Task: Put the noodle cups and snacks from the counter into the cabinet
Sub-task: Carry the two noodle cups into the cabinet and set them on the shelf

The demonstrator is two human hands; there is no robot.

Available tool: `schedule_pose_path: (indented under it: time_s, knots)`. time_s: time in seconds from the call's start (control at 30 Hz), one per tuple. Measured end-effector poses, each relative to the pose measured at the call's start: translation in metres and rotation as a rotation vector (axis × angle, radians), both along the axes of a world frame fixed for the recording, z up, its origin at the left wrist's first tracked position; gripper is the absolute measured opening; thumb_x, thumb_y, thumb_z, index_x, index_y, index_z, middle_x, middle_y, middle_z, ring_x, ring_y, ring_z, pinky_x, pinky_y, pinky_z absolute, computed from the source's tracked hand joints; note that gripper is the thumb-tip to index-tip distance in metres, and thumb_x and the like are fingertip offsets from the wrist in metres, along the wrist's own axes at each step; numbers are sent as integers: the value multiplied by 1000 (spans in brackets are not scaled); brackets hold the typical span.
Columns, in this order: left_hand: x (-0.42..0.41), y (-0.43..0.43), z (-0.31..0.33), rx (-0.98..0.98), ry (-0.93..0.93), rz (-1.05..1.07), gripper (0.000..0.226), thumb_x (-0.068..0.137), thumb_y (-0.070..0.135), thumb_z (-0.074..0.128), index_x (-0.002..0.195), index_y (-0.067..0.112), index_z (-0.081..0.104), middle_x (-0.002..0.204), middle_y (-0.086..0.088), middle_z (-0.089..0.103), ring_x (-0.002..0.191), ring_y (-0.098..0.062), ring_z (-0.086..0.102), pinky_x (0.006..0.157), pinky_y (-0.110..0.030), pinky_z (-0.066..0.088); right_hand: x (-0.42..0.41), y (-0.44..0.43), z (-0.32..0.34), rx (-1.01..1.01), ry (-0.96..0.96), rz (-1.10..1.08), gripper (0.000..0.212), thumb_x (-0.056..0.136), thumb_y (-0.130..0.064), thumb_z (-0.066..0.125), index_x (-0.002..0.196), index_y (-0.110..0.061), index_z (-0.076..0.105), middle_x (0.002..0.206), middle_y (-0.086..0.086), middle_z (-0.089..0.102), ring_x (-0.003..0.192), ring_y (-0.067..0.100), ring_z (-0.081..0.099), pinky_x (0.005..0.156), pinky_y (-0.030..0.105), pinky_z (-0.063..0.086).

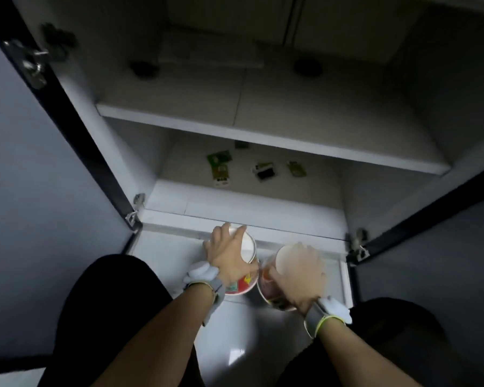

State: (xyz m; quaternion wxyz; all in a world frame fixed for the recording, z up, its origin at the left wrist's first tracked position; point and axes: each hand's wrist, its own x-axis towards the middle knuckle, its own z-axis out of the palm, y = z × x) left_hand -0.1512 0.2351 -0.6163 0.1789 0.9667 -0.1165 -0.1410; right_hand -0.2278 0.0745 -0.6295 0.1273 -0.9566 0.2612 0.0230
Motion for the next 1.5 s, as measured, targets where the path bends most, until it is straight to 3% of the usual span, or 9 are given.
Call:
schedule_pose_path:
  time_s: [0.3,0.67,0.8,0.93,1.07,1.17,1.27,1.4,1.5]
  knots:
    - [-50,-14,146,-124,-318,-94,92,63,67,65,144,37,31,149,-4,28,137,-29,23,105,-50,29,-49,-31,145,-106,-366,-48,97,71,-75,57,146,-18,33,149,11,37,133,34,36,99,52,39]
    - [12,-103,255,-223,-608,-183,88,64,70,62,142,36,35,146,-2,32,133,-27,26,103,-50,30,26,-123,269,-278,-624,-7,83,73,-69,60,137,-18,43,146,10,38,133,33,35,97,53,37]
    - [82,-154,272,-154,-564,-196,83,66,70,65,136,32,41,137,-9,45,125,-34,40,103,-48,33,92,-170,278,-314,-535,-49,85,73,-72,57,133,-15,44,134,16,45,123,38,42,95,52,39]
    - [151,-199,251,-216,-454,-188,98,61,69,71,145,40,30,156,-6,19,141,-35,21,112,-52,27,153,-208,260,-295,-489,-14,85,74,-69,61,135,-14,43,139,17,44,123,38,43,97,49,37]
    - [180,-223,225,-208,-638,-204,83,60,81,37,128,37,55,141,1,51,131,-28,45,105,-39,38,176,-235,237,-384,-492,4,84,76,-76,46,136,-18,50,138,14,52,122,39,50,96,48,40]
    - [205,-233,220,-290,-555,-289,94,56,82,31,133,31,53,145,-4,49,136,-30,41,112,-43,32,197,-252,228,-439,-581,52,85,75,-75,41,125,-11,64,124,22,64,108,46,61,88,54,49]
    - [205,-234,222,-267,-533,-299,102,53,81,31,139,29,49,151,-6,41,141,-31,32,117,-46,24,197,-251,231,-409,-557,67,81,78,-71,47,121,-4,63,120,26,64,106,47,61,89,57,48]
    - [184,-220,228,-171,-799,-220,84,69,78,40,127,21,62,130,-13,61,120,-38,57,99,-59,43,170,-234,235,-480,-464,73,83,76,-68,41,123,-1,58,117,26,62,100,44,59,86,56,45]
    - [147,-194,235,-142,-658,-234,76,81,64,40,144,22,38,148,-9,40,130,-33,40,105,-49,33,134,-205,233,-511,-496,116,73,76,-59,47,123,-4,54,115,25,61,102,41,58,84,51,47]
